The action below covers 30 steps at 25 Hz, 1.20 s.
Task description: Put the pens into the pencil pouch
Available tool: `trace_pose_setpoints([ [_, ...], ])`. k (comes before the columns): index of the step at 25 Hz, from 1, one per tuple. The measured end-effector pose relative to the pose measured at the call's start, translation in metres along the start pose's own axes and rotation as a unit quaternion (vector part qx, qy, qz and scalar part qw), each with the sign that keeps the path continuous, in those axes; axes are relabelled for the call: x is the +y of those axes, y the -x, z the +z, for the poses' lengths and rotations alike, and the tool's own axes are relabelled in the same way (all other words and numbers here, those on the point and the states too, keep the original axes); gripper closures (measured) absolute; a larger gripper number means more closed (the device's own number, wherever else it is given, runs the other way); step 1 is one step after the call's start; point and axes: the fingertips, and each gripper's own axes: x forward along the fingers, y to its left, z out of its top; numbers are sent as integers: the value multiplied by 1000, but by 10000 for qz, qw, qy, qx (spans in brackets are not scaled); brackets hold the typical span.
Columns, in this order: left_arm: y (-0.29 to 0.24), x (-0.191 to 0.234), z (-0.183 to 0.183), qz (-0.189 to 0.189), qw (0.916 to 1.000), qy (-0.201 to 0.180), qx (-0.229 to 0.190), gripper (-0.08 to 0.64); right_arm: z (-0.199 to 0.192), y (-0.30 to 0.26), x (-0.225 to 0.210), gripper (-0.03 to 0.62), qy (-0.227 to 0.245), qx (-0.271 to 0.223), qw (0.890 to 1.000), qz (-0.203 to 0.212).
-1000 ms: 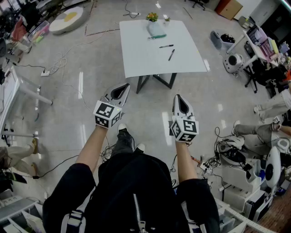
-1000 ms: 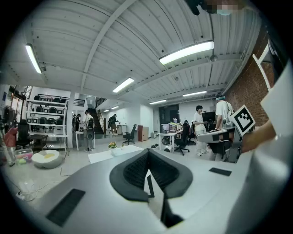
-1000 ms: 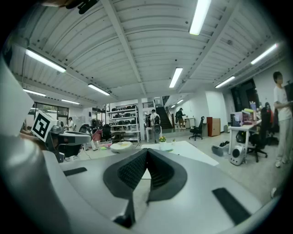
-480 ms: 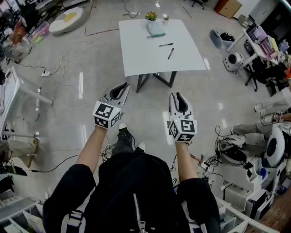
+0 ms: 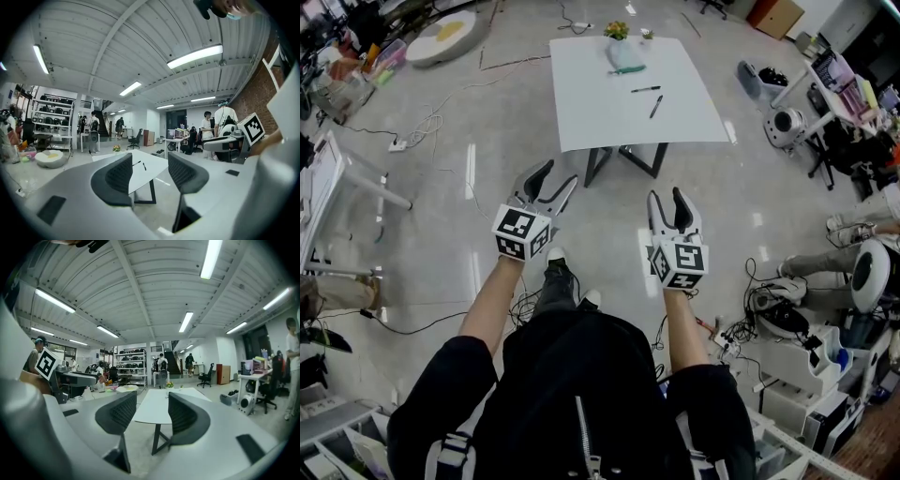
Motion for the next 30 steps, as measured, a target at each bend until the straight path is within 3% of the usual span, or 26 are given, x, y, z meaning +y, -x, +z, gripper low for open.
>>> trace_pose_setpoints([
  [10,-7,-4,-3,-43,10000,-24,84,322,-5,-7,-2,385,-105,57,9999,52],
  [17,-22,15,-4,-95,9999,45,87,322,-6,-31,1,385,-137,128,9998,37],
  [22,-54,32,-7,-155,9998,104,99,322,-5,-59,-14,385,-132,189,9997,-35],
  [26,-88,47,-13,-317,9991,-165,247,322,-6,-93,-24,385,-177,245,9995,-110],
  [30,-129,72,-8,-512,9982,-173,274,322,2,-136,-37,385,-212,290,9991,-215],
])
